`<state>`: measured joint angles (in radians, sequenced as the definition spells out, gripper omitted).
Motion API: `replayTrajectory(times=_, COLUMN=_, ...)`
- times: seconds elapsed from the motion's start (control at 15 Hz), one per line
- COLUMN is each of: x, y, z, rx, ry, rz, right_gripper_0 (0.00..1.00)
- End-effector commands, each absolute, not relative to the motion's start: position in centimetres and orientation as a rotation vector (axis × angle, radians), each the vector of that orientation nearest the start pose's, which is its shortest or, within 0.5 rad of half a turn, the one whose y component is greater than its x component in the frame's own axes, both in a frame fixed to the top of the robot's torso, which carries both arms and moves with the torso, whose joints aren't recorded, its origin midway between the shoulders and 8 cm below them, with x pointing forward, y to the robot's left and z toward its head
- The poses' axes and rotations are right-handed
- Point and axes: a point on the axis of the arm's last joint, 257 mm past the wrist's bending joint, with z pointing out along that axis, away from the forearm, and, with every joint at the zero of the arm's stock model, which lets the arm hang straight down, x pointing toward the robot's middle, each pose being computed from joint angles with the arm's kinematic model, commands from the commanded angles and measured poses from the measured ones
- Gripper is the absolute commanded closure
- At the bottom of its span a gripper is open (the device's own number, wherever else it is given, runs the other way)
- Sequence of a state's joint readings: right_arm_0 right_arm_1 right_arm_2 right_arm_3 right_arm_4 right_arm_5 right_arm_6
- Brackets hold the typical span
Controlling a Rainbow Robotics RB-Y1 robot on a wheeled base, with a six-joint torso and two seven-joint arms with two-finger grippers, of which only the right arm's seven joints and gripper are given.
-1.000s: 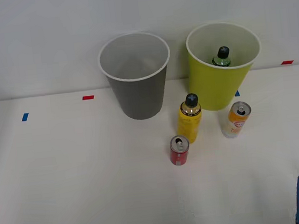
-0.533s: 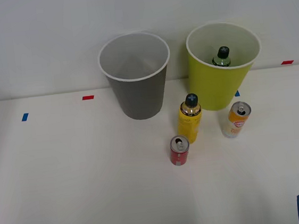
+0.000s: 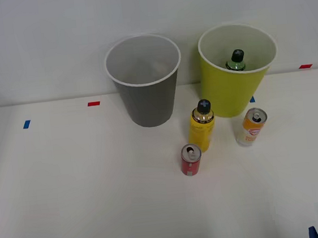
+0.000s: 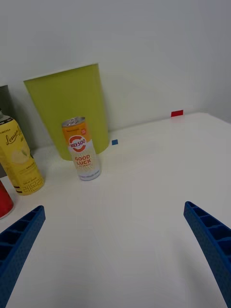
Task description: Put cans in the gray bin, plastic bottles in the light green bin
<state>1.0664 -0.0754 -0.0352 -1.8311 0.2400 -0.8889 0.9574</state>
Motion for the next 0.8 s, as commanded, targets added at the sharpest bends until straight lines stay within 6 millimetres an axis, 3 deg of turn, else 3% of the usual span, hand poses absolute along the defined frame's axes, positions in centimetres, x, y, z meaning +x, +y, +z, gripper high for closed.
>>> replayTrajectory(times=0.07, x=18.89, y=-30.75, z=-25.69, rx=0.159, ry=1.481, rz=0.142, right_gripper_0=0.0)
replayTrajectory(times=0.8, x=18.95, y=-30.55, z=-25.74, rx=0.101, ry=1.497, rz=0.154, right_gripper_0=0.0)
